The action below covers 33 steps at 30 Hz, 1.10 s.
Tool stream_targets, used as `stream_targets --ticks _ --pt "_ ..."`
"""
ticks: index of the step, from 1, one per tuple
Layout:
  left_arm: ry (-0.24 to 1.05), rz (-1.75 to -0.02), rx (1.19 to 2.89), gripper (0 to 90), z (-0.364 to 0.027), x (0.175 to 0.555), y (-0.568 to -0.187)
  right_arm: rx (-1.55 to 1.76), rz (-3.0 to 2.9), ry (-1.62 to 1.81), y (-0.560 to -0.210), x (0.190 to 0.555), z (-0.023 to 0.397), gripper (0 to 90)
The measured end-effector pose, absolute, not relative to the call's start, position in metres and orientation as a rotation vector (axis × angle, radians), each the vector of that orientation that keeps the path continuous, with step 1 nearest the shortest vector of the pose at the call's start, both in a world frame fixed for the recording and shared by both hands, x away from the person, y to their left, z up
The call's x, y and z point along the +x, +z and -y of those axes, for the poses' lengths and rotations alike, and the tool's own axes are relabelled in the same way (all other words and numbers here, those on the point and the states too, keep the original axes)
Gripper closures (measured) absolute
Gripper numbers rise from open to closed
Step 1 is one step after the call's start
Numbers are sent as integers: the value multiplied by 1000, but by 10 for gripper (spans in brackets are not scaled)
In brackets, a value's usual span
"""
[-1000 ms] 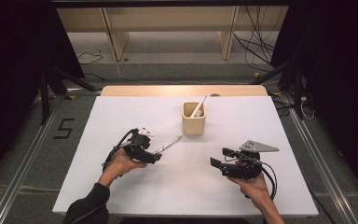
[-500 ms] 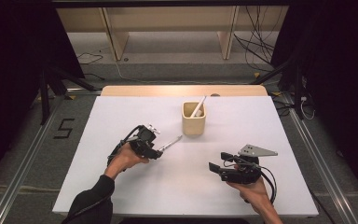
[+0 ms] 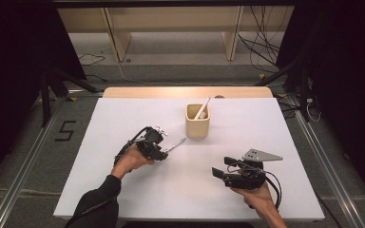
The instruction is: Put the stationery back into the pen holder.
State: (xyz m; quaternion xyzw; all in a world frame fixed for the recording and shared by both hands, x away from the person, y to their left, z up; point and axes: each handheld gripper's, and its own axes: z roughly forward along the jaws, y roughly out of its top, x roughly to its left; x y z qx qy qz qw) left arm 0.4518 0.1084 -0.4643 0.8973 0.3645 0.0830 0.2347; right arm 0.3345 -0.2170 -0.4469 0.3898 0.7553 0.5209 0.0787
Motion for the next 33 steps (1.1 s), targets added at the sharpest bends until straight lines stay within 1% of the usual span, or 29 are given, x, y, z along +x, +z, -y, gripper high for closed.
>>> stream_targets --ticks 5,10,18,28,33 --pt "236 -1024 2475 565 -107 456 -466 1162 -2263 1565 -447 334 216 296" --pt "215 -1026 2499 575 -106 458 -468 1164 -2265 1571 -447 334 216 296" --pt "224 -1037 2521 627 -102 459 -467 1170 -2266 1579 -448 334 217 298" --pt "208 -1004 2551 738 -99 457 -466 1175 -2264 1578 -449 334 218 301" --pt "203 -999 2546 753 -100 457 -466 1180 -2263 1575 -449 334 218 302"
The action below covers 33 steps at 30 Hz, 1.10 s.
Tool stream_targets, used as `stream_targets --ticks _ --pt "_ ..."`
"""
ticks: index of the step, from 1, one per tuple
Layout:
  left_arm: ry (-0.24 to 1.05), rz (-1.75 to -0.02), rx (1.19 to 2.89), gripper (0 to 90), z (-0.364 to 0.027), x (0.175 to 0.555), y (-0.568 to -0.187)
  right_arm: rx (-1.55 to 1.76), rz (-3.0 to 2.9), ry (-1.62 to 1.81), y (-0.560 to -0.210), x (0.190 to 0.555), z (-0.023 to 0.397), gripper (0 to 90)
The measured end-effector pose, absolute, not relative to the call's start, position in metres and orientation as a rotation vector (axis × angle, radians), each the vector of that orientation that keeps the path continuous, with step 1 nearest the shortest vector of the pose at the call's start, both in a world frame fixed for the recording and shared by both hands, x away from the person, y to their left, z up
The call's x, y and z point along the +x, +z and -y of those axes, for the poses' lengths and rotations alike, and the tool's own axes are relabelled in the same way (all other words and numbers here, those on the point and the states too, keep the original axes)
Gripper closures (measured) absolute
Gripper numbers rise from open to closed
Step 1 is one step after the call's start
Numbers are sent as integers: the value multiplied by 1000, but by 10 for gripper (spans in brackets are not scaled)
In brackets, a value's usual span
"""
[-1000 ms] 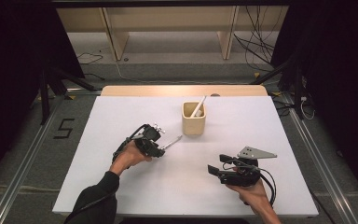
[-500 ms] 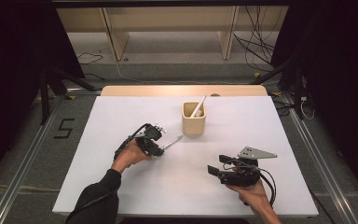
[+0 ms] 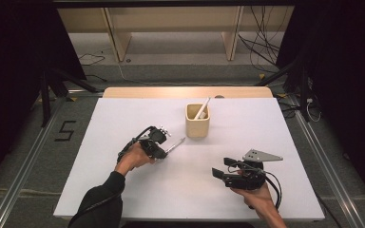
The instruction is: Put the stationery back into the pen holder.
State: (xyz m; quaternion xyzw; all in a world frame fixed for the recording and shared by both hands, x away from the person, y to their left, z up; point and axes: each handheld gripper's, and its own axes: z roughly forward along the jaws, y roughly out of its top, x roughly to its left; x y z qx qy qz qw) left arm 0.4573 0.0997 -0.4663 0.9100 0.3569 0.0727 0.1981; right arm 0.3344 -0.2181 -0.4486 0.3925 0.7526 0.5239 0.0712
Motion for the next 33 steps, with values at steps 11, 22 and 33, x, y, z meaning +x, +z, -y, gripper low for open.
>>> stream_targets --ticks 11,22,33 --pt "175 -1022 2488 761 -107 456 -468 1183 -2262 1572 -449 335 217 304" --pt "171 -1021 2432 762 -115 447 -465 1189 -2258 1580 -449 335 219 305" --pt "173 -1027 2415 763 -118 441 -465 1189 -2262 1580 -450 335 218 305"
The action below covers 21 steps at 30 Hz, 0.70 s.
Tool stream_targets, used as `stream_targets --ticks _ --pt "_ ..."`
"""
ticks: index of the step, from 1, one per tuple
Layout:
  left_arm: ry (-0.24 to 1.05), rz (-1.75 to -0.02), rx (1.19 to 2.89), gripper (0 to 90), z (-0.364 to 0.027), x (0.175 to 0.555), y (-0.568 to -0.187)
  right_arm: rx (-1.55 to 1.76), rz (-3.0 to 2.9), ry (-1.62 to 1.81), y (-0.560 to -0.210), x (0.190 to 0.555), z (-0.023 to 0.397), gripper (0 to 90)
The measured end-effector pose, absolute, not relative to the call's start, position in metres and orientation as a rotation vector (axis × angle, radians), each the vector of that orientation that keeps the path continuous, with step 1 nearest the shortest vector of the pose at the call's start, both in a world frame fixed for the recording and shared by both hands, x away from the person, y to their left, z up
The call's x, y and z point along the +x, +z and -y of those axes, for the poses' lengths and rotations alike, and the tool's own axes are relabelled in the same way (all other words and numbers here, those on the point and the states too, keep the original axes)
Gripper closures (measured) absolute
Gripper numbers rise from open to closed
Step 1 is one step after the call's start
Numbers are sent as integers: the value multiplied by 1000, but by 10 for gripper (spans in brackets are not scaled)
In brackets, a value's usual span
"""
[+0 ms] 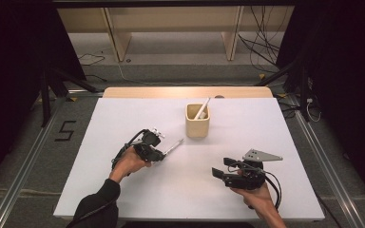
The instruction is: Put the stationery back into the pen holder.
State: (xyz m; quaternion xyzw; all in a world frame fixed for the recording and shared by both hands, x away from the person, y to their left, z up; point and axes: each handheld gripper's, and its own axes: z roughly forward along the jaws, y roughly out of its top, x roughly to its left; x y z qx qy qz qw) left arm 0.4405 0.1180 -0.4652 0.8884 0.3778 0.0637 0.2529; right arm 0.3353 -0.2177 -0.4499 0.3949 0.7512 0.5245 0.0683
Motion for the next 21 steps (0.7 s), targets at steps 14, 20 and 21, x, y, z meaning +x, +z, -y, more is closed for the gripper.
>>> stream_targets --ticks 14,20,21 --pt "165 -1004 2332 763 -134 421 -461 1179 -2289 1569 -453 335 210 305" --pt "176 -996 2271 763 -142 411 -457 1210 -2295 1596 -455 336 202 295" --pt "175 -995 2259 763 -143 410 -456 1219 -2298 1599 -455 336 200 291"
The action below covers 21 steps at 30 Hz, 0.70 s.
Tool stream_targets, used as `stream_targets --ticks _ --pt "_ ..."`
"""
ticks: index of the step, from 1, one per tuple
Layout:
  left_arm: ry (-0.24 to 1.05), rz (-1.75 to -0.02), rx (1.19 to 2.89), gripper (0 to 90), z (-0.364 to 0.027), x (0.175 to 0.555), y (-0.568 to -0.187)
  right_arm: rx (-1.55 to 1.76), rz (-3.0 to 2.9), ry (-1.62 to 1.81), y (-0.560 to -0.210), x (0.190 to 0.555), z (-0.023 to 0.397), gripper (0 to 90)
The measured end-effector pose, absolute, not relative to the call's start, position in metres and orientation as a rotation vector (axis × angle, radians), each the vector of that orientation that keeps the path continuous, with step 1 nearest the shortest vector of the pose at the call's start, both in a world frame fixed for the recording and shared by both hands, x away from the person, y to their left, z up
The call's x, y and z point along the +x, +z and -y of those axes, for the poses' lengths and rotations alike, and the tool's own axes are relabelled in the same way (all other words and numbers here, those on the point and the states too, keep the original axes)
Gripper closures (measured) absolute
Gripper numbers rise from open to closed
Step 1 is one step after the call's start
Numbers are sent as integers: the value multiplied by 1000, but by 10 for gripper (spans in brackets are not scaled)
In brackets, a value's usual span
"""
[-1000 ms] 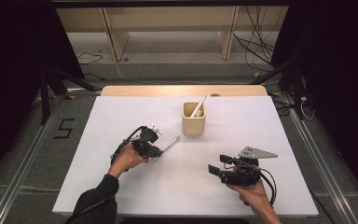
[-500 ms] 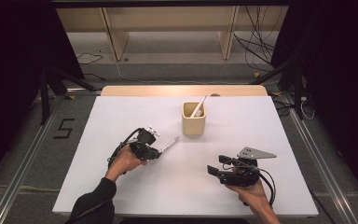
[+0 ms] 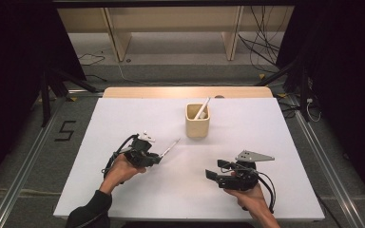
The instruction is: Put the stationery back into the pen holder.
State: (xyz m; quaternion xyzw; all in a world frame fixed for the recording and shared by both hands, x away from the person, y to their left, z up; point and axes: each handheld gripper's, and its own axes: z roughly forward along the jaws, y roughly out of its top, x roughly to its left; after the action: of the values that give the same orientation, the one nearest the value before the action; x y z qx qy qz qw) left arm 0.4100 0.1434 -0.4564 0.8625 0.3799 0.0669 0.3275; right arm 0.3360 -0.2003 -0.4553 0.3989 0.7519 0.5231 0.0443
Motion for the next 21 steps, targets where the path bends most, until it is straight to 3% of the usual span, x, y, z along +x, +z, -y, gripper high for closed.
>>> stream_targets --ticks 21 --pt "173 -932 2134 763 -145 380 -450 1428 -2271 1744 -464 362 160 283"
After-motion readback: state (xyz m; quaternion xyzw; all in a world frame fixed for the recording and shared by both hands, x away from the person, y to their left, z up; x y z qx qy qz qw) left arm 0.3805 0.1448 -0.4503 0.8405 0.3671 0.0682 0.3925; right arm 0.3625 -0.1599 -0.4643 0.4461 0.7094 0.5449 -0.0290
